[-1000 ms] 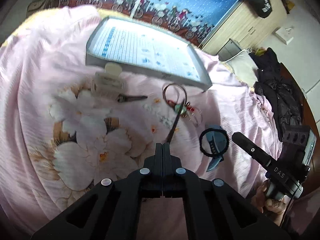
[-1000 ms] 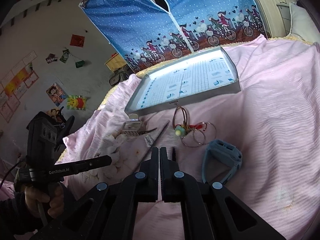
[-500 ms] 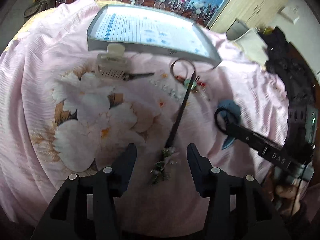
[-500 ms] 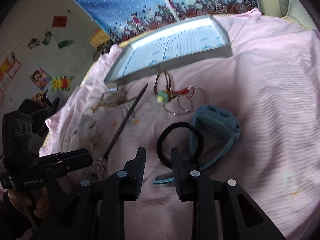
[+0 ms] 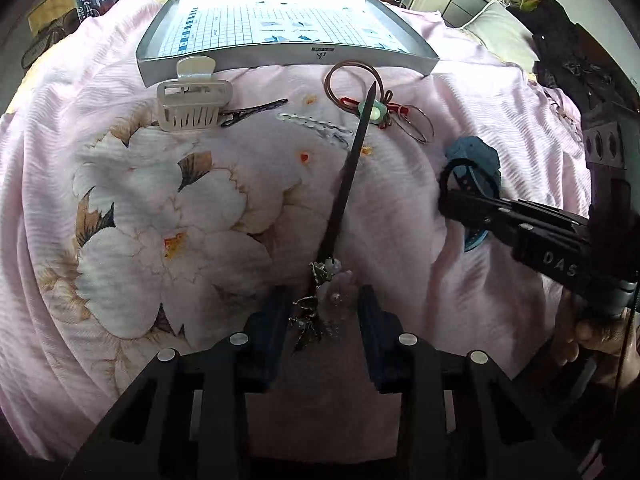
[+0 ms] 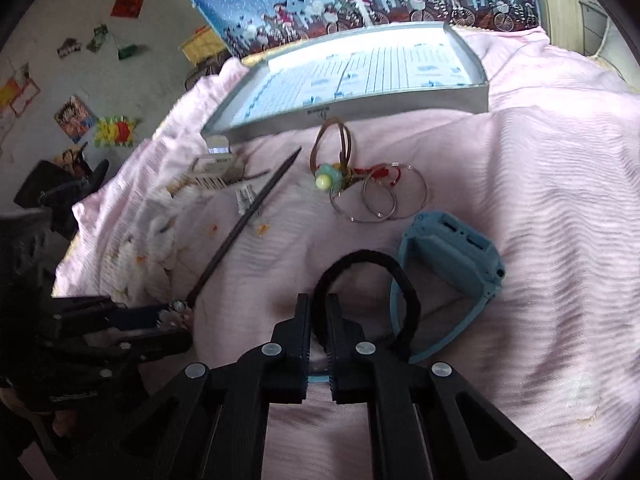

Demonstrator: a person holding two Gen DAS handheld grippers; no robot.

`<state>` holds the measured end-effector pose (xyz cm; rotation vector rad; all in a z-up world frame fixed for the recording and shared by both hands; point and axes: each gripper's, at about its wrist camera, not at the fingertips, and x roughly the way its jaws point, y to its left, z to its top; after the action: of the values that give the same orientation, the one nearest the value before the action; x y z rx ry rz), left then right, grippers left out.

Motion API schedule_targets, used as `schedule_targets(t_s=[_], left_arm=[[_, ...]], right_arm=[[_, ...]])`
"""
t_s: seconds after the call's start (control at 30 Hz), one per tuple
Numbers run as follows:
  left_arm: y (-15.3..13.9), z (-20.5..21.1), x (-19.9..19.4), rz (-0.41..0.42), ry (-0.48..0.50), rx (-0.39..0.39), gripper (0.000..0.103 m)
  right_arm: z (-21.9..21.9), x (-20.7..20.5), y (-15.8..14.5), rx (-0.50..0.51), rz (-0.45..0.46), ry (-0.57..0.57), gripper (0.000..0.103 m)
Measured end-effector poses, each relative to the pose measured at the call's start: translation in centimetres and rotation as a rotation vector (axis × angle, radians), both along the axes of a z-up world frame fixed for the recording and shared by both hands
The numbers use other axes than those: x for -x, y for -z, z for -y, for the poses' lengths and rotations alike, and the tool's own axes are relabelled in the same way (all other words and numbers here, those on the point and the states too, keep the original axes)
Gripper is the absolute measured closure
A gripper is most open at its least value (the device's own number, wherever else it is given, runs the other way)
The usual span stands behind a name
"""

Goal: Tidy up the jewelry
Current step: 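Lower the hair stick into the tray with the left tool while the right tool carries the hair tie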

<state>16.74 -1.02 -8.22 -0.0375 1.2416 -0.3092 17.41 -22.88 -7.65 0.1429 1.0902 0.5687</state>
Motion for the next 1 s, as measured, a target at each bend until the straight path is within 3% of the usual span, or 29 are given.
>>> schedule_targets(t_s=[0.1,0.13,0.17,0.3,0.47,0.67,1.0], left_arm=[[-0.5,-0.1,0.4,0.026,-0.004,0.016,0.074],[-0.8,0.1,0.5,0.037,0.000,0.023,0.085],[-1.0,0.1,0.6,0.050,0.005,0.033,0.090],[-2.1,0.1,1.0,0.100,0.008,0.079,0.090],[-1.7,0.2,0.8,0.083,-0.003,0.077,0.090],[-3.6,-0.2,1.4,0.188,-0.014,0.119,0.091],[-5.9,-0.4,1.1,0.336,-0.039,0.115,0.091]], right_arm=[[0.4,0.4,-0.9,-0.038,0.031,0.016,0.096],[0.3,0.5,-1.1,-0.044,0.038,0.017,0.096],[0.4,0.7,-1.4,-0.054,0.049,0.019,0.096],[0.5,1.2,-2.5,-0.081,0.096,0.014,0.096],[0.2,1.2,-2.7,-0.088,0.103,0.014,0.096],[0.6,1.3,-3.0,-0.107,0.118,0.025,0.096],[-0.3,0.2,-4.2,-0.097,0.167,-0.004,0.096]])
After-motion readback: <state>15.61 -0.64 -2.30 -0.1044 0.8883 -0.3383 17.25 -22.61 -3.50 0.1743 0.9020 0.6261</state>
